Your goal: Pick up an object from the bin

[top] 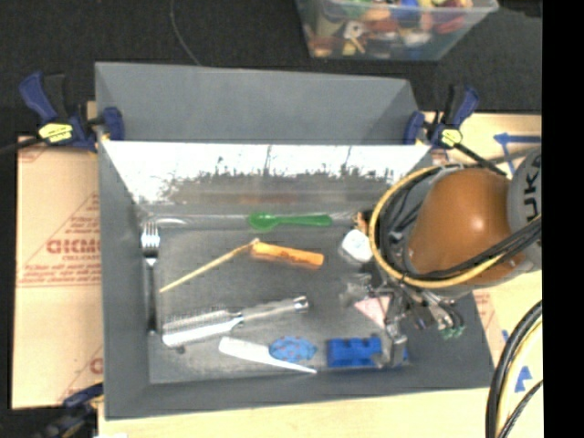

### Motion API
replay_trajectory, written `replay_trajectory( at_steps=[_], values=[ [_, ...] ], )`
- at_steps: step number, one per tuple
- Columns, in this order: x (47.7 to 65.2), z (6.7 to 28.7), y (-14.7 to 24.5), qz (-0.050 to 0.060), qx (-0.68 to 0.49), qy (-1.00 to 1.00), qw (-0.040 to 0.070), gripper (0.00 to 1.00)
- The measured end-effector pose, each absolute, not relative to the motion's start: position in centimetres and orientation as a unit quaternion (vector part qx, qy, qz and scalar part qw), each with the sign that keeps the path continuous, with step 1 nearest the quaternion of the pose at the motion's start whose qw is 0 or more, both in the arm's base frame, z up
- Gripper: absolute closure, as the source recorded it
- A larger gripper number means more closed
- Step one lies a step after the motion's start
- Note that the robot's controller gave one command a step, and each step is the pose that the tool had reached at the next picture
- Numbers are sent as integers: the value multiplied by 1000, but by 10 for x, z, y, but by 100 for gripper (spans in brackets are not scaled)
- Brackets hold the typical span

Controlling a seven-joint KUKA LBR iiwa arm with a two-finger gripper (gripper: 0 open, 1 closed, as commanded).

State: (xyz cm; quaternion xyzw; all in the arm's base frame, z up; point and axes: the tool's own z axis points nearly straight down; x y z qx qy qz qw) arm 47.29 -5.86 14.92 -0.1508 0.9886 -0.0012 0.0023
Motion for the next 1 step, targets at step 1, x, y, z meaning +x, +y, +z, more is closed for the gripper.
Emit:
replay_trajectory(
  at_steps=[1],
  values=[
    [472,113,-49,-1,-98,995,1,0]
  ],
)
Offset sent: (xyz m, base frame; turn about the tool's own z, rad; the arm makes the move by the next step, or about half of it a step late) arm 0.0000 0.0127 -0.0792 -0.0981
